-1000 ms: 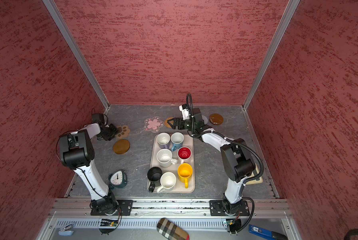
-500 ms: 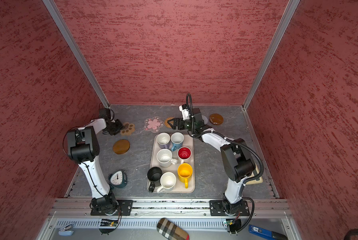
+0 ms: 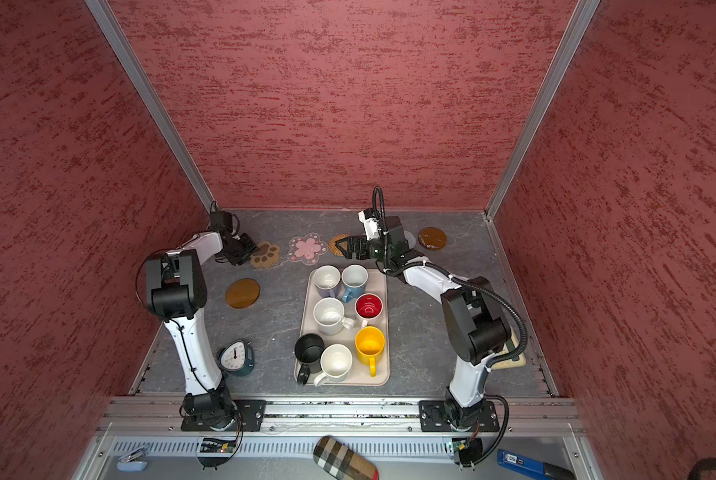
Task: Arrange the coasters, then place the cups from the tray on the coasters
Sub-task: 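Push the cork paw-print coaster with the left gripper toward the pink flower coaster, then raise the left gripper and draw it back toward the robot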
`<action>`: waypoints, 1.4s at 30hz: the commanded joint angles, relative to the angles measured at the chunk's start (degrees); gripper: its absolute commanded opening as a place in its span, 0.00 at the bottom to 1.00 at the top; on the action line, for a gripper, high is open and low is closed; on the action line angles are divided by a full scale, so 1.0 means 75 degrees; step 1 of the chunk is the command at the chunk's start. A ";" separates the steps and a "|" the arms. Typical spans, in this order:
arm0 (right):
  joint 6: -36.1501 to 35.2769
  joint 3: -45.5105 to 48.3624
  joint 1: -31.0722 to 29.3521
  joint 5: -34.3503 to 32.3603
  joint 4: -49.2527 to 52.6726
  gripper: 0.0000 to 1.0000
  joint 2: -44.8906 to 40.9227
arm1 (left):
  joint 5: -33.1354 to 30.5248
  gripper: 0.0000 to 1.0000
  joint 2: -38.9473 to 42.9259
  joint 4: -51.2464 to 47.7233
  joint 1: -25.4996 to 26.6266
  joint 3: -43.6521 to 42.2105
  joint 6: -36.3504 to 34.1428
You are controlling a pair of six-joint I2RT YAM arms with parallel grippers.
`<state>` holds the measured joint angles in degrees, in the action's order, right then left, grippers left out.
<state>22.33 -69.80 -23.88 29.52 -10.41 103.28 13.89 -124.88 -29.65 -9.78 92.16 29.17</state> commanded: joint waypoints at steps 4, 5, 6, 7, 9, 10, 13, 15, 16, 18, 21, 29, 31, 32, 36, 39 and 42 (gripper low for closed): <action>-0.0139 0.0084 0.0083 -0.0084 0.0029 0.99 -0.0213 | 0.0170 0.58 -0.0330 -0.0373 0.0085 0.0582 0.0191; -0.0166 0.0102 0.0091 -0.0108 0.0026 0.99 -0.0227 | 0.0167 0.61 -0.0301 -0.0415 0.0087 0.0637 0.0170; -0.0195 0.0106 0.0099 -0.0136 0.0049 0.99 -0.0254 | 0.0137 0.65 -0.0238 -0.0456 0.0085 0.0661 0.0166; -0.0227 0.0099 0.0118 -0.0200 0.0109 0.99 -0.0270 | 0.0058 0.70 -0.0117 -0.0487 0.0080 0.0644 0.0155; -0.0258 0.0067 0.0152 -0.0257 0.0233 0.99 -0.0306 | -0.0053 0.79 0.0171 -0.0526 0.0062 0.0594 0.0154; -0.0256 0.0078 0.0160 -0.0289 0.0269 0.99 -0.0344 | -0.0101 0.83 0.0344 -0.0580 0.0062 0.0590 0.0143; -0.0303 0.0083 0.0160 -0.0446 0.0432 0.99 -0.0557 | -0.0279 0.89 0.0715 -0.1196 0.0096 0.0887 -0.0029; -0.0317 0.0151 0.0166 -0.0493 0.0485 0.99 -0.0745 | -0.0634 0.95 0.1049 -0.1623 0.0172 0.0969 -0.0153; -0.0327 0.0216 0.0168 -0.0521 0.0486 0.99 -0.0861 | -0.0817 0.99 0.1287 -0.1792 0.0210 0.0906 -0.0184; -0.0347 0.0314 0.0163 -0.0575 0.0535 0.99 -0.1033 | -0.1061 1.00 0.1727 -0.2036 0.0266 0.0657 -0.0230; -0.0524 0.0549 0.0138 -0.1164 0.0701 0.99 -0.1284 | -0.1807 1.00 0.2447 -0.2369 0.0510 0.0061 -0.0430; -0.0458 0.1605 0.0146 -0.2316 0.0512 0.99 -0.1961 | -0.2416 1.00 0.4595 -0.2338 0.0895 -0.2215 -0.0329; -0.0390 0.1747 0.0146 -0.2320 0.0459 0.99 -0.2001 | -0.2323 0.99 0.5059 -0.2287 0.0980 -0.2712 -0.0184; -0.0350 0.1808 0.0137 -0.2298 0.0418 0.99 -0.2006 | -0.2291 0.97 0.5301 -0.2241 0.1050 -0.2984 -0.0126; -0.0231 0.1818 0.0137 -0.2237 0.0363 0.99 -0.1959 | -0.2543 0.90 0.6035 -0.2313 0.1449 -0.3788 0.0235; -0.0132 0.1807 0.0149 -0.2289 0.0392 0.99 -0.1896 | -0.2799 0.87 0.6315 -0.2461 0.1851 -0.4206 0.0524; 0.0000 0.1804 0.0203 -0.2279 0.0381 0.99 -0.1780 | -0.2812 0.83 0.6560 -0.2551 0.2100 -0.4684 0.0904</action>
<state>21.06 -56.03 -22.90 13.67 -6.28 89.80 -5.26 -77.03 -47.35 4.91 59.29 32.56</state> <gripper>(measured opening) 0.987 0.832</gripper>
